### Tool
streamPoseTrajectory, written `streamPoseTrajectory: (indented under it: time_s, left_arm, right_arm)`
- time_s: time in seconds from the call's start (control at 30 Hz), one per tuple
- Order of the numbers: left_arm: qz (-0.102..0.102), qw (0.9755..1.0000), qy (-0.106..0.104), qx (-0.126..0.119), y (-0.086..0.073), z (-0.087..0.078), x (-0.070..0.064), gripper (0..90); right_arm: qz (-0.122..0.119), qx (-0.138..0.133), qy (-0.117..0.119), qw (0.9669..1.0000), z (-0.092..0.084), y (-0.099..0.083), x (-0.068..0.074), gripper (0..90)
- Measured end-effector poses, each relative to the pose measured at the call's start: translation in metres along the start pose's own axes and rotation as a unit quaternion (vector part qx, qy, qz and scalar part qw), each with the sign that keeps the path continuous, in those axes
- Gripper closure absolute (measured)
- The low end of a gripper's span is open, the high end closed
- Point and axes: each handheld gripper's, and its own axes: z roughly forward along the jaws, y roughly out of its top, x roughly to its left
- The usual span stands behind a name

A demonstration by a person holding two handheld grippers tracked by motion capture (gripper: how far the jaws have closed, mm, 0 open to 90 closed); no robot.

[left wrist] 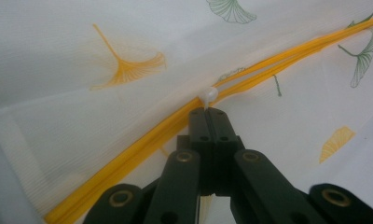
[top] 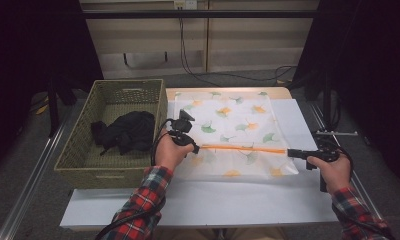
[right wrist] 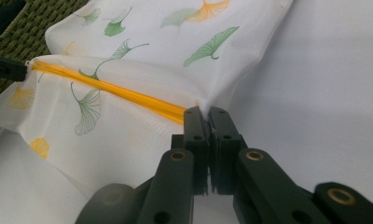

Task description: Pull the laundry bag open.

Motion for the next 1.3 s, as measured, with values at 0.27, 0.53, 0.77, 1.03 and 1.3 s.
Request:
streamPoseTrajectory:
  time_s: [0.27, 0.53, 0.77, 1.03, 1.3]
  left_arm:
    - [-0.001, 1.0000, 0.008, -0.001, 0.002, -0.005, 0.001, 90.0]
    - [-0.006, 0.9999, 0.010, -0.007, 0.003, -0.009, 0.003, 90.0]
    - [-0.007, 0.9998, 0.014, -0.010, 0.004, -0.011, 0.004, 90.0]
    - [-0.006, 0.9997, 0.023, -0.008, 0.005, -0.015, 0.004, 90.0]
    - [-0.008, 0.9999, 0.014, -0.004, 0.005, -0.017, 0.006, 90.0]
  right_arm:
    - [0.002, -0.001, -0.001, 1.0000, -0.001, 0.000, -0.003, 87.6]
    - [0.001, -0.001, -0.003, 1.0000, -0.001, 0.000, -0.004, 87.6]
    - [-0.002, -0.002, -0.008, 1.0000, -0.003, 0.000, -0.005, 87.6]
    - [0.003, -0.004, -0.008, 1.0000, -0.005, 0.000, -0.007, 87.6]
    - [0.003, -0.006, -0.005, 1.0000, -0.005, 0.000, -0.007, 87.6]
